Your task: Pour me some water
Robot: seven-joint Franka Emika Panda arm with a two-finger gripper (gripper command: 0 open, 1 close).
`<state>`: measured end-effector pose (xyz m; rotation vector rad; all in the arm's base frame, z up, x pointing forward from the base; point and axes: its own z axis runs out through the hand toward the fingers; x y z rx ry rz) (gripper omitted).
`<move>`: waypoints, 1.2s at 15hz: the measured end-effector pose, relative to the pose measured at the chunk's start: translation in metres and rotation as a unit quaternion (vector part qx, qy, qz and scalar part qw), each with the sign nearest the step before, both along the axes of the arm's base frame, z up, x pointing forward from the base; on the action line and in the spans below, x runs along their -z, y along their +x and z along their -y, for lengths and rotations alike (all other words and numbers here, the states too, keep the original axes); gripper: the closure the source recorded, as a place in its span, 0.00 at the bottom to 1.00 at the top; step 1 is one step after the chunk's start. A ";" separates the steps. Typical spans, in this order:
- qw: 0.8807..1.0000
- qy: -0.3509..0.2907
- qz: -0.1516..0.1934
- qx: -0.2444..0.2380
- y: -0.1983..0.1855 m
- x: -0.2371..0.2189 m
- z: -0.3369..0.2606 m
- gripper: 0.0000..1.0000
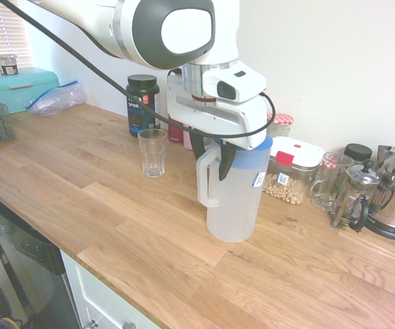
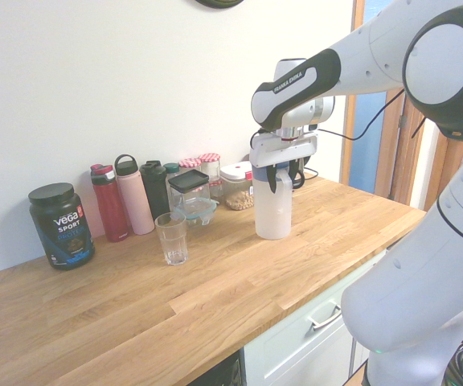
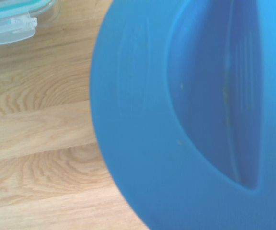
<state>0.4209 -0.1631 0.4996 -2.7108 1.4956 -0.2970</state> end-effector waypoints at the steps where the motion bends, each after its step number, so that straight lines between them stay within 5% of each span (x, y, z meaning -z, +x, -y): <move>1: 1.000 0.000 -0.002 -0.001 0.001 0.002 -0.001 1.00; 13: 1.000 0.003 -0.009 -0.012 0.004 0.004 -0.004 1.00; 18: 0.999 0.004 0.019 -0.041 -0.016 -0.055 0.010 1.00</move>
